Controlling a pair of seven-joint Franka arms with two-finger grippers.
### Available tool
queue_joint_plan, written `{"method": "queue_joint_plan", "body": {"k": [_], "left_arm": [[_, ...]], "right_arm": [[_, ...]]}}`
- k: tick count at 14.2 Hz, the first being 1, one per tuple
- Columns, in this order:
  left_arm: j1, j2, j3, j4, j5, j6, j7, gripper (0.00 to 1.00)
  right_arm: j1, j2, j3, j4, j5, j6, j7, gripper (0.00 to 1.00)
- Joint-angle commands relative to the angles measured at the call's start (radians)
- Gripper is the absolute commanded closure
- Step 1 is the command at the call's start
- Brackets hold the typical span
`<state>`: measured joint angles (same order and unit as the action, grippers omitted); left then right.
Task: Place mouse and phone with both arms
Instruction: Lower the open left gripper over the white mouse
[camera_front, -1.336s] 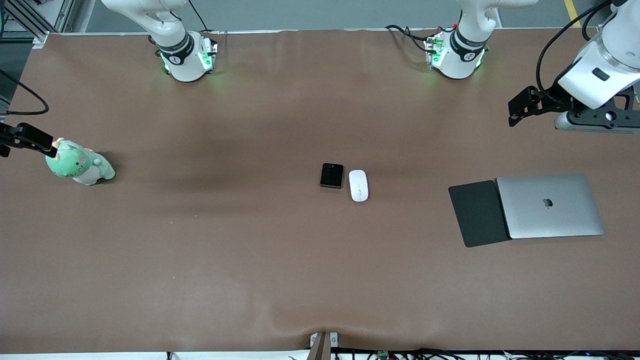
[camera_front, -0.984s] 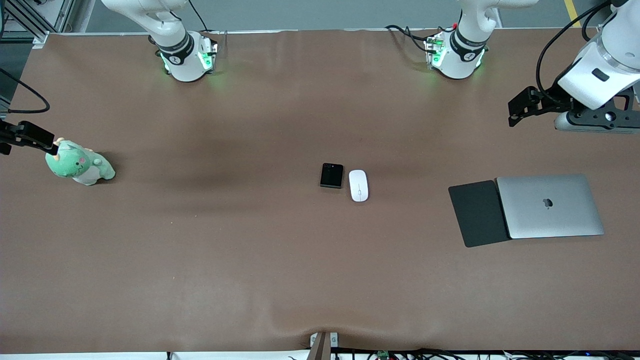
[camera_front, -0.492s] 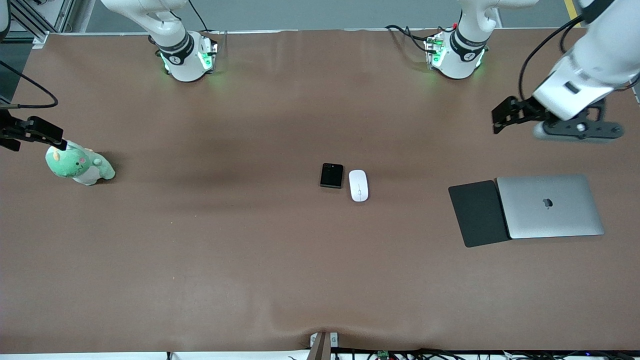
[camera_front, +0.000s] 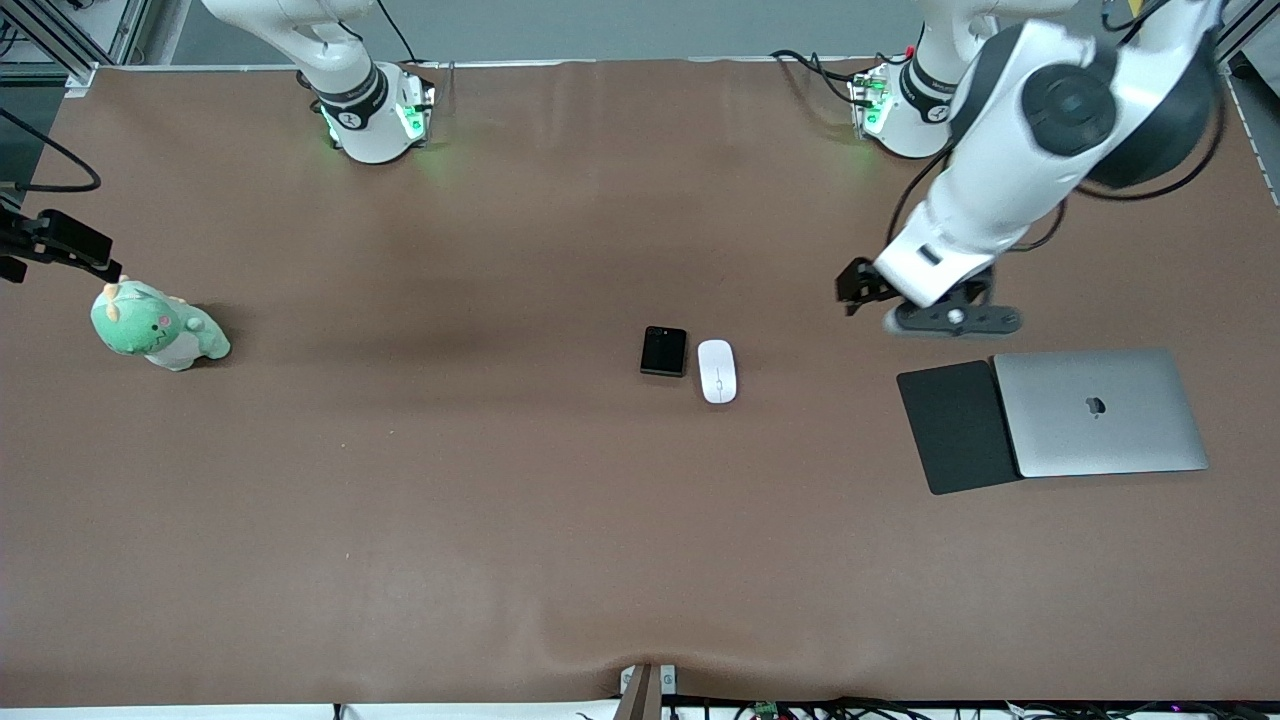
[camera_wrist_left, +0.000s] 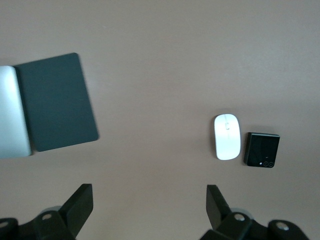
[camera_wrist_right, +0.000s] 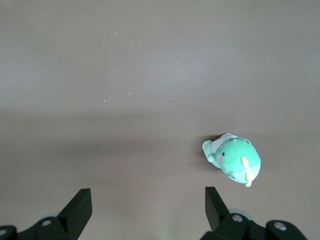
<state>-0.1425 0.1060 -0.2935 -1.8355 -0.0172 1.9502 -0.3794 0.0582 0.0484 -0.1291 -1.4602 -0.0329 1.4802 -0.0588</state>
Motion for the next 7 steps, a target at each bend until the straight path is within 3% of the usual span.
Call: {"method": "queue_joint_plan", "body": {"k": [1, 7], "left_arm": [[-0.003, 0.102, -0.029, 0.016, 0.016, 0.068, -0.024, 0.00], [-0.109, 0.293, -0.030, 0.018, 0.095, 0.223, -0.220, 0.00]], "right_arm": [[-0.009, -0.012, -0.004, -0.006, 0.010, -0.001, 0.022, 0.00], [-0.003, -0.005, -0.001, -0.008, 0.008, 0.009, 0.034, 0.00]]}}
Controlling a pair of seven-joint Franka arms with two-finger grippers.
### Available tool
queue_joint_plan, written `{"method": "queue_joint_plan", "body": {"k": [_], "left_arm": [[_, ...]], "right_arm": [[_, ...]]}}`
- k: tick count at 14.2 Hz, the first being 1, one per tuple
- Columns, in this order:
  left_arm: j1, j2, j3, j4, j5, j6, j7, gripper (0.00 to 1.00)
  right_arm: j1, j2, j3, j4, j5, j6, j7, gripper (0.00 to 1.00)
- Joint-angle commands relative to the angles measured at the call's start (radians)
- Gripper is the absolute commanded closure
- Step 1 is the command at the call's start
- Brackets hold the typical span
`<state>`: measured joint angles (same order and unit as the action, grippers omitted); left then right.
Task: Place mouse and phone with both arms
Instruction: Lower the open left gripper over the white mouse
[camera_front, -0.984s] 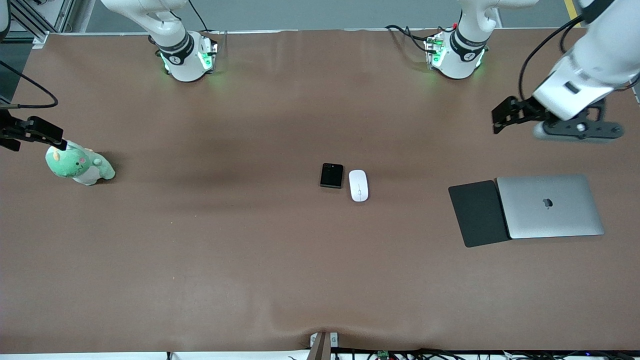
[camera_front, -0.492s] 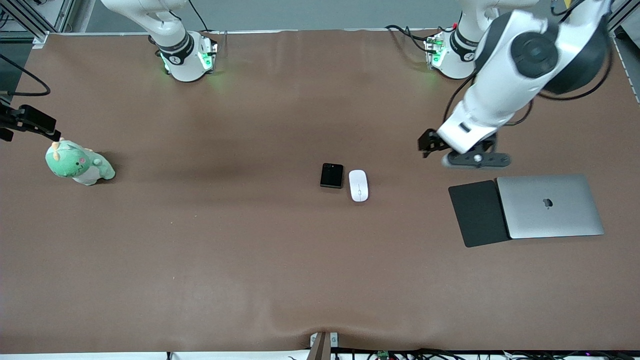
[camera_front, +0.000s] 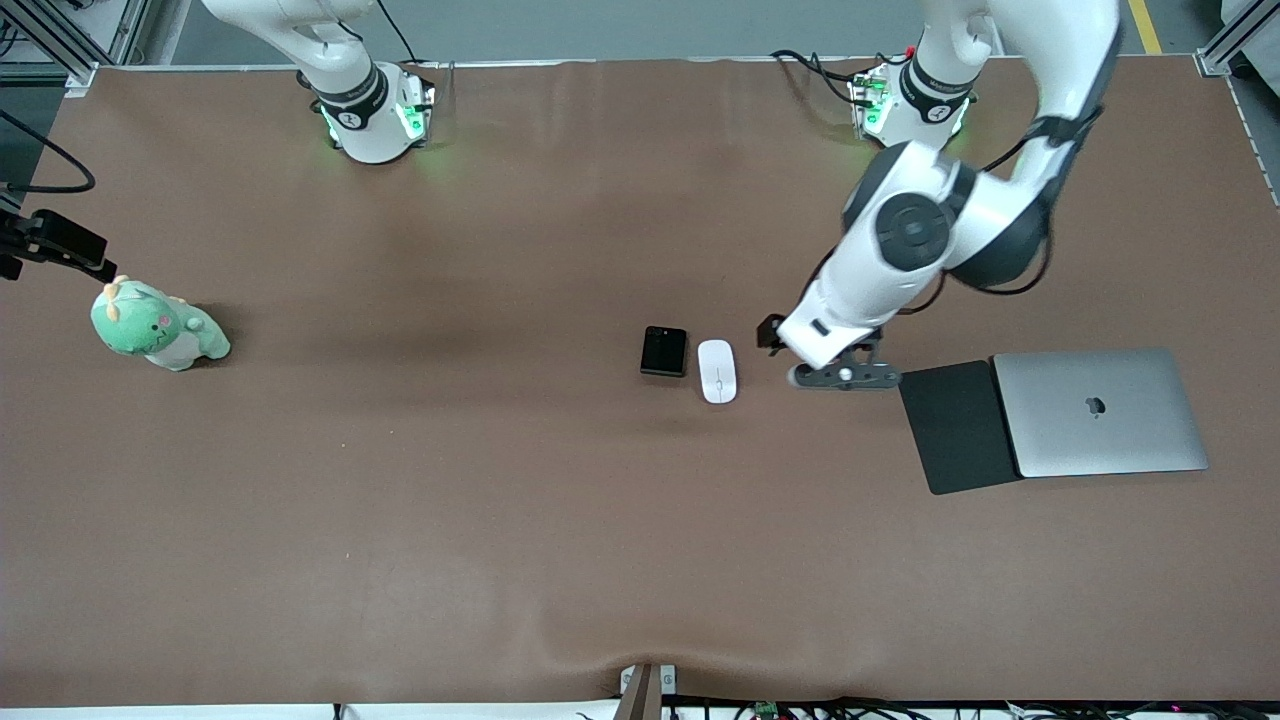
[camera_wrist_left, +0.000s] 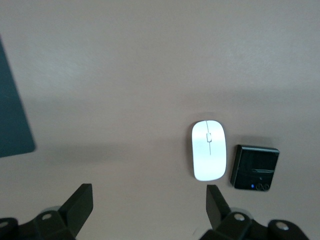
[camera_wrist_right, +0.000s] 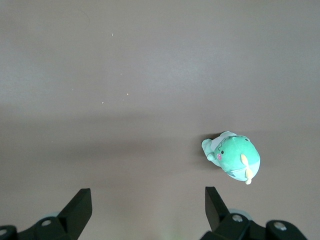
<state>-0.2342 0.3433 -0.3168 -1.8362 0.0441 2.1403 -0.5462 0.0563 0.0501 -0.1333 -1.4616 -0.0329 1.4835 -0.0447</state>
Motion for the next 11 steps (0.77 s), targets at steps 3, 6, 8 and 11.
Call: {"method": "queue_joint_plan", "body": {"k": [3, 6, 8, 11], "left_arm": [[-0.062, 0.155, -0.005, 0.037, 0.063, 0.104, -0.128, 0.00], [-0.086, 0.207, -0.007, 0.045, 0.158, 0.138, -0.245, 0.00], [-0.092, 0.230, -0.007, 0.061, 0.160, 0.150, -0.256, 0.00], [-0.161, 0.337, 0.015, 0.147, 0.190, 0.165, -0.329, 0.00]], "right_arm": [[-0.004, -0.007, 0.003, -0.006, 0.010, 0.006, 0.020, 0.00], [-0.003, -0.009, 0.003, -0.003, 0.008, 0.006, 0.020, 0.00], [-0.004, -0.009, 0.003, -0.003, 0.010, 0.008, 0.020, 0.00], [-0.004, -0.009, 0.003, -0.003, 0.011, 0.011, 0.022, 0.00]]}}
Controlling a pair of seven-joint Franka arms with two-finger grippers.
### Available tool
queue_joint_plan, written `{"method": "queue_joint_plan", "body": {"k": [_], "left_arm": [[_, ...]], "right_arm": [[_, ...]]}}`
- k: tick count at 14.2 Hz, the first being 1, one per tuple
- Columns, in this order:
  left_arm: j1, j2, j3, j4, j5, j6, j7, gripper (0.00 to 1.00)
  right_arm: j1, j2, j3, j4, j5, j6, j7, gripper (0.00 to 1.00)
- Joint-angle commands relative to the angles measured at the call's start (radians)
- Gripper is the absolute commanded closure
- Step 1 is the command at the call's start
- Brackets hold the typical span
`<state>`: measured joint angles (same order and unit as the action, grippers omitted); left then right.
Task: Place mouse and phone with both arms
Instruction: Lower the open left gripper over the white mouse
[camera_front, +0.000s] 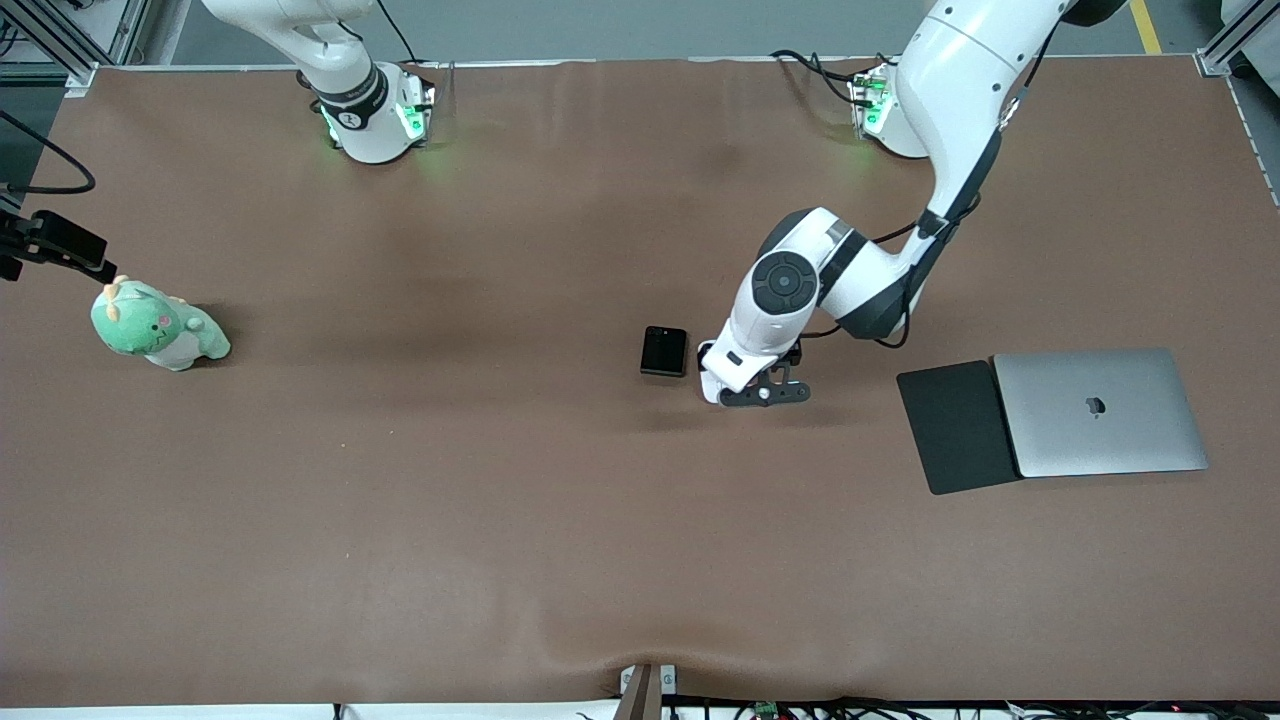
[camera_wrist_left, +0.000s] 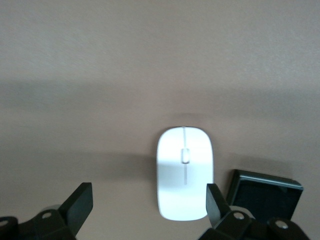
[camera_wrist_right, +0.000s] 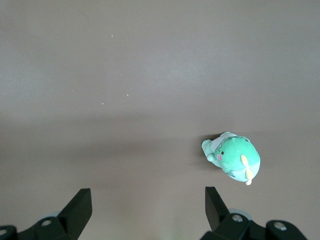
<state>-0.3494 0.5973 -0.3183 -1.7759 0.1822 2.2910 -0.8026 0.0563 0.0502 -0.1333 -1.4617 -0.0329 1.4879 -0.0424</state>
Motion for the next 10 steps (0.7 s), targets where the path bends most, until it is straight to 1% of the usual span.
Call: {"method": "queue_joint_plan", "body": {"k": [1, 4, 5, 7, 10], "left_arm": [[-0.046, 0.091, 0.016, 0.099, 0.081, 0.015, -0.098, 0.00], [-0.043, 0.105, 0.016, 0.095, 0.100, 0.019, -0.107, 0.00], [-0.037, 0.107, 0.016, 0.092, 0.102, 0.022, -0.107, 0.00], [-0.036, 0.108, 0.016, 0.089, 0.100, 0.024, -0.107, 0.00], [-0.036, 0.118, 0.016, 0.089, 0.099, 0.031, -0.112, 0.00]], "right_arm": [[-0.001, -0.007, 0.003, -0.003, 0.011, 0.017, 0.019, 0.00], [0.010, -0.003, 0.007, -0.011, 0.013, 0.028, 0.033, 0.00], [0.028, 0.002, 0.008, -0.011, 0.021, 0.031, 0.062, 0.00], [0.043, 0.016, 0.006, -0.011, 0.057, 0.046, 0.085, 0.00], [0.120, 0.043, 0.006, -0.012, 0.060, 0.066, 0.114, 0.00]]}}
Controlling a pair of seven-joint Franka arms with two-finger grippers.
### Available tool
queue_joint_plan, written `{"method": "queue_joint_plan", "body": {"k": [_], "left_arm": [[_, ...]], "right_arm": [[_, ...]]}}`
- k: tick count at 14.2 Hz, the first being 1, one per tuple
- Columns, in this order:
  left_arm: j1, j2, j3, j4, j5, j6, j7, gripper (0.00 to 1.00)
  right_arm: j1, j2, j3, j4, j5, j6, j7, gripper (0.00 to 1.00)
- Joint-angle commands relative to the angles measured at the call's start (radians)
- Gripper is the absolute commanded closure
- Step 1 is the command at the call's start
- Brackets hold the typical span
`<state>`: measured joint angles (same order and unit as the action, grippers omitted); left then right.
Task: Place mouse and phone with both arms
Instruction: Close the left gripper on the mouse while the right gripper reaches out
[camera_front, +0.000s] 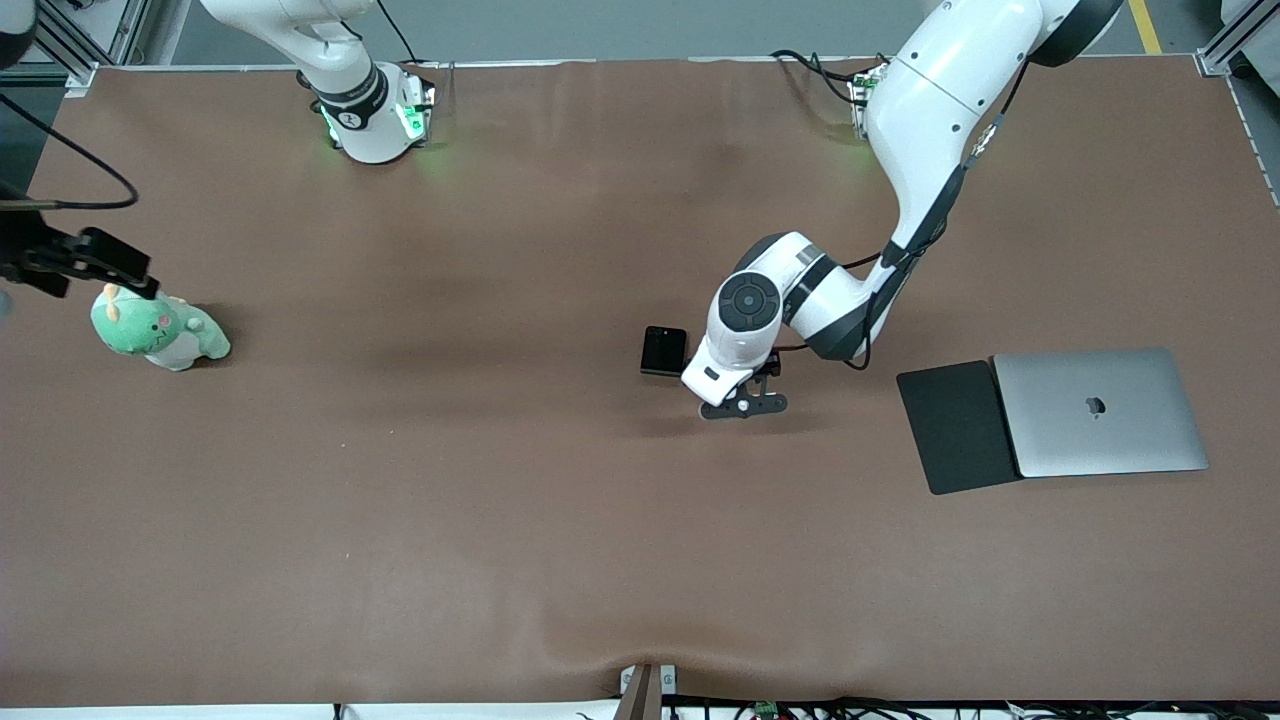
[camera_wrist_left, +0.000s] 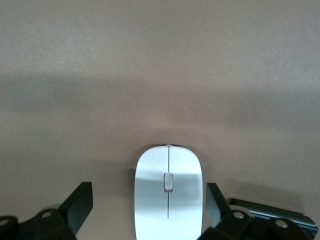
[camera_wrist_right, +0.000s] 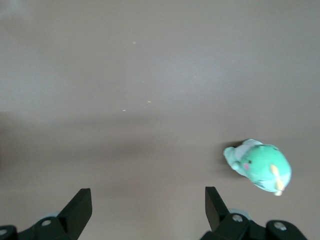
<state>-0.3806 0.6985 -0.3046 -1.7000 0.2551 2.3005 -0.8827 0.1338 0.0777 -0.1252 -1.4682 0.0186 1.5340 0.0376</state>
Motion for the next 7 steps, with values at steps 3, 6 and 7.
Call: {"method": "queue_joint_plan", "body": {"k": [3, 6, 7], "left_arm": [[-0.012, 0.029, 0.002, 0.013, 0.026, 0.040, -0.045, 0.00], [-0.017, 0.046, 0.002, 0.011, 0.027, 0.059, -0.065, 0.00], [-0.020, 0.046, 0.002, 0.011, 0.027, 0.059, -0.065, 0.00]], "right_arm": [[0.101, 0.048, -0.001, -0.008, 0.012, 0.037, 0.042, 0.00], [0.125, 0.071, -0.001, -0.006, 0.036, 0.040, 0.050, 0.00], [0.125, 0.080, -0.001, -0.006, 0.055, 0.041, 0.048, 0.00]]}}
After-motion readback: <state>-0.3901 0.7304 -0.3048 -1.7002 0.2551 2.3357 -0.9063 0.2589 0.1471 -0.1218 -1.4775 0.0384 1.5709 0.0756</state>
